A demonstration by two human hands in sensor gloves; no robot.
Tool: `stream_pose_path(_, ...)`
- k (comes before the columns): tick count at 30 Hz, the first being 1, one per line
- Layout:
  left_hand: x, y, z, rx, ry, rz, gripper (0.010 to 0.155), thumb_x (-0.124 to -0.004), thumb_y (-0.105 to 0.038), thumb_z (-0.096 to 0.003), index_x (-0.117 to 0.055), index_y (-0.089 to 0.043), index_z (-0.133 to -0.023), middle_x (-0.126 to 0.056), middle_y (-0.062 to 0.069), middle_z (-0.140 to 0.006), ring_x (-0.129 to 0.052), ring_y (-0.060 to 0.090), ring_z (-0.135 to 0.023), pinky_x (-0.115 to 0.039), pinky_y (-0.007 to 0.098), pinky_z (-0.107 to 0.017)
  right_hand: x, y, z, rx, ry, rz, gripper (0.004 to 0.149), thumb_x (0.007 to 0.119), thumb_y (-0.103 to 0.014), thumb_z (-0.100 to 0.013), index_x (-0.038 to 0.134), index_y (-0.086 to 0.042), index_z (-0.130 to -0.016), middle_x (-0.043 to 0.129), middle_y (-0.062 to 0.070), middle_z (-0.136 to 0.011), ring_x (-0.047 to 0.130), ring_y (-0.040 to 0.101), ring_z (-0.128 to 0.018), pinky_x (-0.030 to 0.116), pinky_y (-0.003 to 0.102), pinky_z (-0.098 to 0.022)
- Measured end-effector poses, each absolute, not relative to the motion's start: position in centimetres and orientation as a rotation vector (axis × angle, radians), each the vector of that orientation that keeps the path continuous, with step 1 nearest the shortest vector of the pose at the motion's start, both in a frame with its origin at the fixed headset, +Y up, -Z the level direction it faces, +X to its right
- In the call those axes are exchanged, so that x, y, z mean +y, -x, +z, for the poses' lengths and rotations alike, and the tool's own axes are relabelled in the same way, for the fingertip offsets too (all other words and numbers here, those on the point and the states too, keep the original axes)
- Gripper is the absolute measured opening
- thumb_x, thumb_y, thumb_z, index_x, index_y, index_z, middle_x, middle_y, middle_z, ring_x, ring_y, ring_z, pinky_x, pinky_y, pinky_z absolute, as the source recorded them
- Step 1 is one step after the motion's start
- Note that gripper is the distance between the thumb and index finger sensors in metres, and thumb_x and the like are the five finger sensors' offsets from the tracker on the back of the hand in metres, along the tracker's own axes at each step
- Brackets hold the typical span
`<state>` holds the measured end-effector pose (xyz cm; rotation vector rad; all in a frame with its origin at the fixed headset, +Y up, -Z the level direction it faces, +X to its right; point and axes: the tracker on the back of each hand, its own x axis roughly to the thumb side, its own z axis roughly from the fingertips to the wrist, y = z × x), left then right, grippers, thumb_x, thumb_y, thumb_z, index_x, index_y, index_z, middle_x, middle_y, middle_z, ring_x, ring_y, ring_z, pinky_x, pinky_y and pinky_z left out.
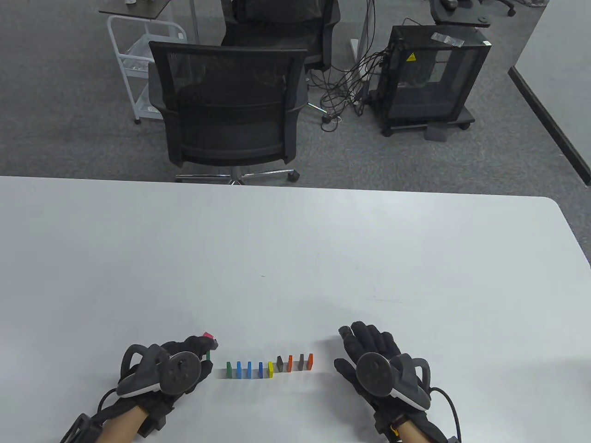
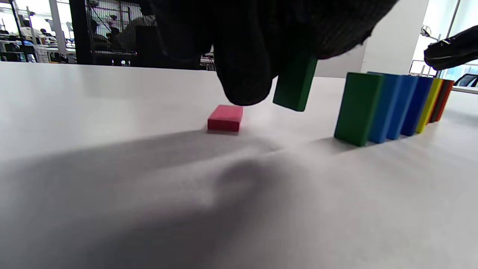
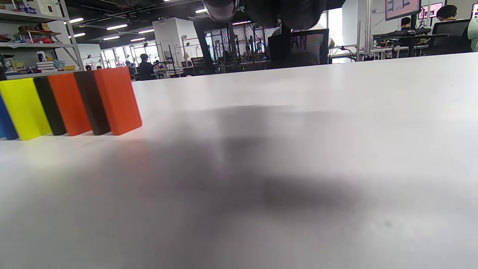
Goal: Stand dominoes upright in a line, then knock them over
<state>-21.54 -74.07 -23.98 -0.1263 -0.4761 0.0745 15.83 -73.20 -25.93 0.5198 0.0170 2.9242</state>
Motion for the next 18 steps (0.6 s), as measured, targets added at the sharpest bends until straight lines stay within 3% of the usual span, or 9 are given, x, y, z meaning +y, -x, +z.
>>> stream_pose_path(18, -75.7, 20.5, -23.8, -0.526, 0.183, 0.096, 0.052, -0.074, -0.04, -0.0646, -0.067, -0.01, -0.107, -0.09, 0.011, -0.1, -0.102, 0.015, -0.079, -0.078, 0.038, -0.071, -73.2, -15.9, -25.9, 0.011, -0.52, 2.922, 0.07, 0.057, -0.054, -0.055, 0.054, -0.018, -0.115, 0.048, 0.017, -0.118, 0.055, 0.041, -0.107, 0.04, 0.056, -0.079)
